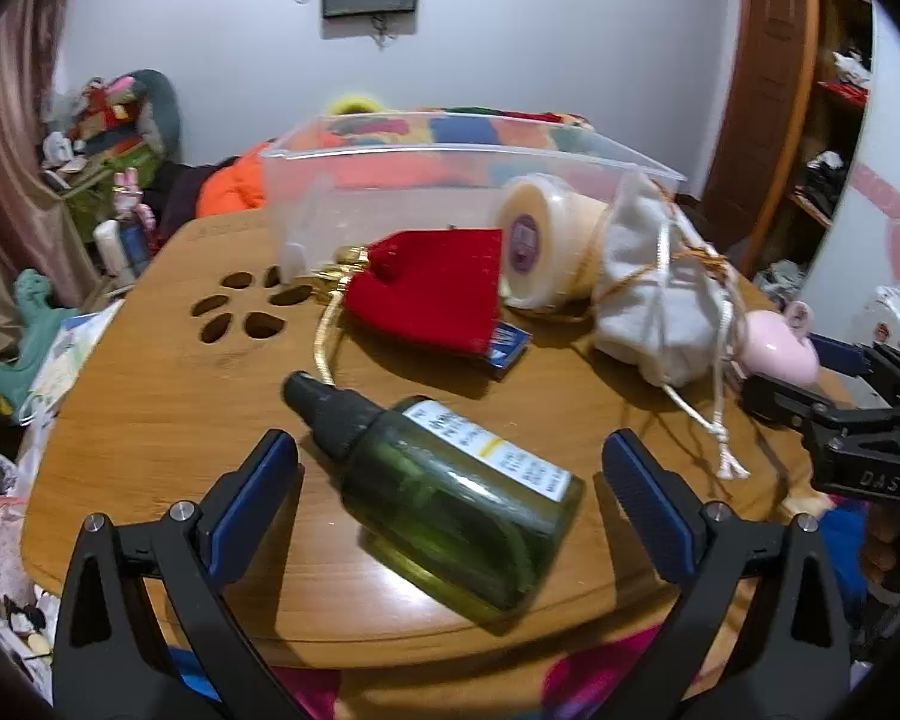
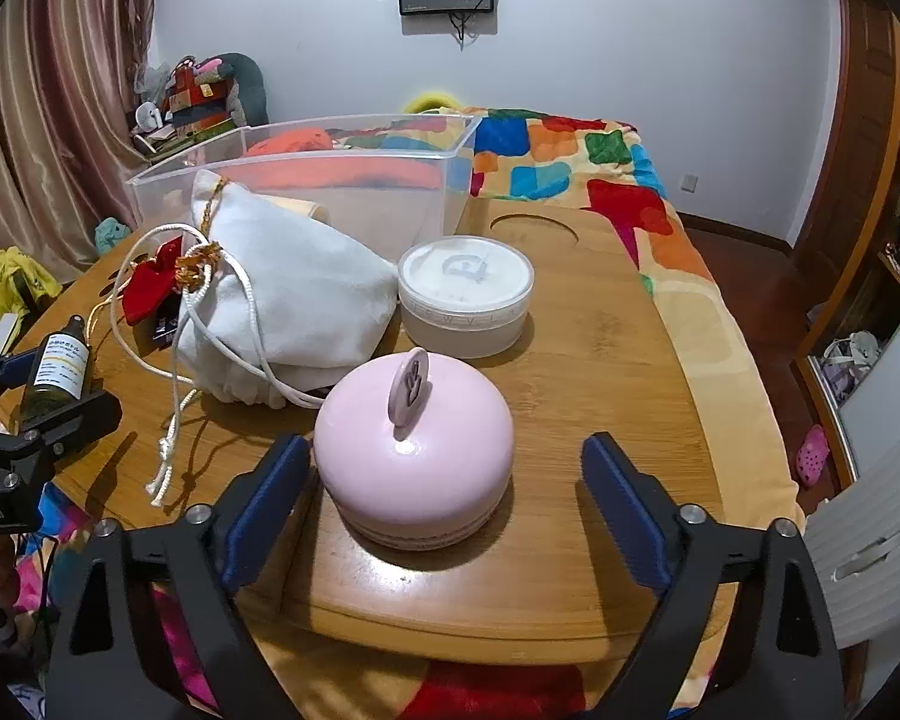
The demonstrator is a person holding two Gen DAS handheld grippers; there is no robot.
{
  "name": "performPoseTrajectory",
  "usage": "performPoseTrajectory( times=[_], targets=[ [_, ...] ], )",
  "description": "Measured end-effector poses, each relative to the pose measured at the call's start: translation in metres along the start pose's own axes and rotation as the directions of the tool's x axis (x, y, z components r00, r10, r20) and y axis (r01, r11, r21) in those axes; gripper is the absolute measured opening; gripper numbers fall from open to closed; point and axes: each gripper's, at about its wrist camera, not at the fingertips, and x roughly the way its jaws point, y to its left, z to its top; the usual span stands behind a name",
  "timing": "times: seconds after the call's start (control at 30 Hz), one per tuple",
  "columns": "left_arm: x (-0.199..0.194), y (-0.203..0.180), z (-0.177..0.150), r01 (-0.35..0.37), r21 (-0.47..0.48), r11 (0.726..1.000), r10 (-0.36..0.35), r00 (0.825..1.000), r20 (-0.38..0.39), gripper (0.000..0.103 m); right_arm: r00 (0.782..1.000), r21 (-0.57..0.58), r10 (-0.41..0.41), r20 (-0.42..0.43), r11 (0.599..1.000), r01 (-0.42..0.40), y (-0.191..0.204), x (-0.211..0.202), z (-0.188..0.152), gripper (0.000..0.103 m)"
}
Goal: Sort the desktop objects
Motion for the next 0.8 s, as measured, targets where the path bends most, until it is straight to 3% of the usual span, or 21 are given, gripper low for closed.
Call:
performPoseTrajectory(
  times=[0.17,0.27,0.3,0.4,0.63,0.8],
  targets=[
    [0.0002,0.0017,-0.0007,0.006,-0.008,1.0,-0.006,1.0,0.005,0.102,1.0,0.006,0.003,0.0,1.0,-0.003,-0.0016,0.0033,0.0005,0.082],
    [0.0035,0.0014,-0.0016,0.002,-0.005,1.0,-0.002,1.0,-0.005,0.088,1.0,0.008,0.008,0.002,1.0,-0.008,-0.0003,0.0039,0.0012,0.082],
    [0.004,0.0009,-0.0012,-0.007,0.0,1.0,0.007,1.0,-0.002,0.088,1.0,0.012,0.011,0.003,1.0,-0.011,-0.0006,0.0044,0.001,0.081],
    [0.0041,0.0001,-0.0008,-0.009,-0.003,1.0,0.009,1.0,0.0,0.088,0.999,0.029,0.035,0.001,0.999,-0.035,-0.0015,0.0056,0.0019,0.073],
    [0.0018,-0.0039,-0.0021,-0.014,0.018,1.0,0.014,1.0,0.011,0.075,0.998,0.029,0.062,-0.002,0.998,-0.062,0.0017,0.0035,0.0025,0.06],
    [0.0005,-0.0001,-0.0029,-0.014,0.02,1.0,0.014,1.0,0.019,0.072,0.998,0.024,0.056,-0.004,0.998,-0.056,0.0048,0.0023,0.0023,0.06]
  ],
)
